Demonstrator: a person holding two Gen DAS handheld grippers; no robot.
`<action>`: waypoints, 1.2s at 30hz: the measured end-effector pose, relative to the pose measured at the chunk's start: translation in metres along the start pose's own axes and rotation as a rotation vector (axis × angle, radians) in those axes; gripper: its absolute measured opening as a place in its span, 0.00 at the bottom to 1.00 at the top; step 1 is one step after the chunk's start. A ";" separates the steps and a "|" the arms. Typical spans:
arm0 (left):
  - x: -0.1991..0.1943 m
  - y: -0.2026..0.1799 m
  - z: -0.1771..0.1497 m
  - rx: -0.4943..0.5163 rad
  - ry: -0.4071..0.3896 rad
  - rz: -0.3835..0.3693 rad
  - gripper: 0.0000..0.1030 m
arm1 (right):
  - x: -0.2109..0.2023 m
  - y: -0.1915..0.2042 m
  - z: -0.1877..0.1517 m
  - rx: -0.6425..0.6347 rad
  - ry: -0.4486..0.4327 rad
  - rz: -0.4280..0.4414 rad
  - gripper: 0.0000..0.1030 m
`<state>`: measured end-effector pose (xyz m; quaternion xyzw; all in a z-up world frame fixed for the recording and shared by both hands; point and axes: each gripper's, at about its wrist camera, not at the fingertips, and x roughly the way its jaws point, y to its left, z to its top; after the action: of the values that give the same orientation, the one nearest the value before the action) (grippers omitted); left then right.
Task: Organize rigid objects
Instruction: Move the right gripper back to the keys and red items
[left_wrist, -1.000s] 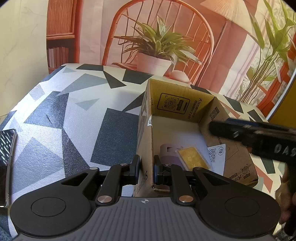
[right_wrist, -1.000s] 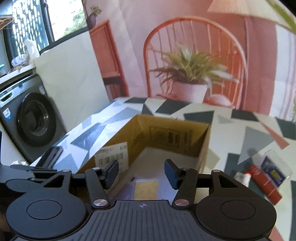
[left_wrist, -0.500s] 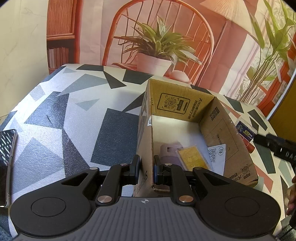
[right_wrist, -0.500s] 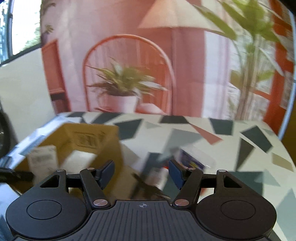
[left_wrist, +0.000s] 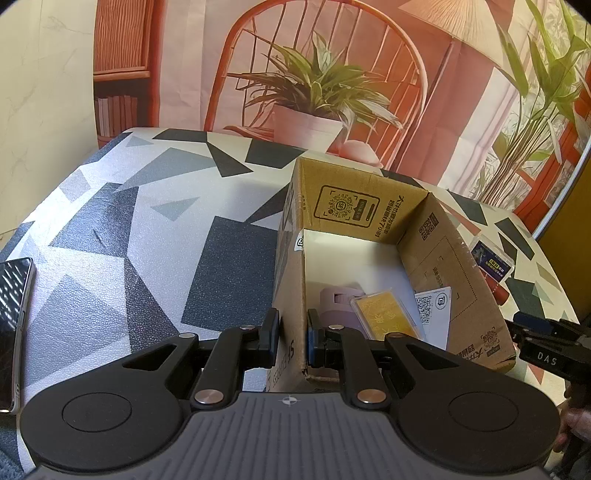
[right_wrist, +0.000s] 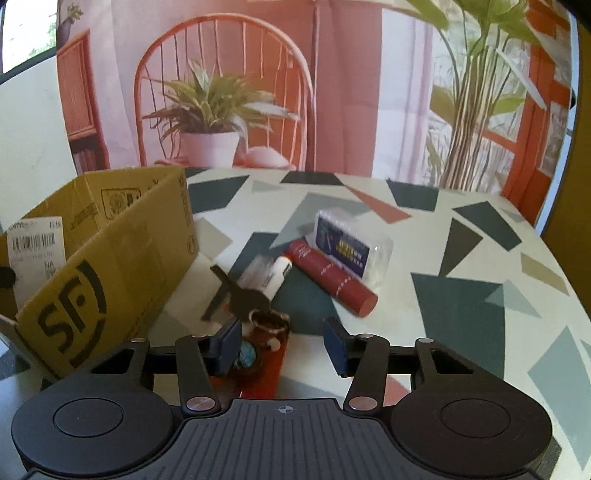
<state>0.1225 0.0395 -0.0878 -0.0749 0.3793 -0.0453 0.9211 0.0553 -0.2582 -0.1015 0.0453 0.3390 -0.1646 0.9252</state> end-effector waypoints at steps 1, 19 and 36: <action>0.000 0.000 0.000 0.000 0.000 0.000 0.15 | 0.000 0.000 0.000 0.002 0.002 0.004 0.43; 0.000 0.001 0.001 0.000 0.000 0.003 0.15 | 0.021 -0.002 0.014 0.025 0.000 0.057 0.36; -0.001 0.001 0.001 -0.001 -0.001 0.004 0.15 | 0.031 -0.014 0.005 0.096 0.066 0.077 0.24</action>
<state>0.1228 0.0410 -0.0868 -0.0748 0.3789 -0.0434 0.9214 0.0758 -0.2808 -0.1165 0.1080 0.3591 -0.1435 0.9159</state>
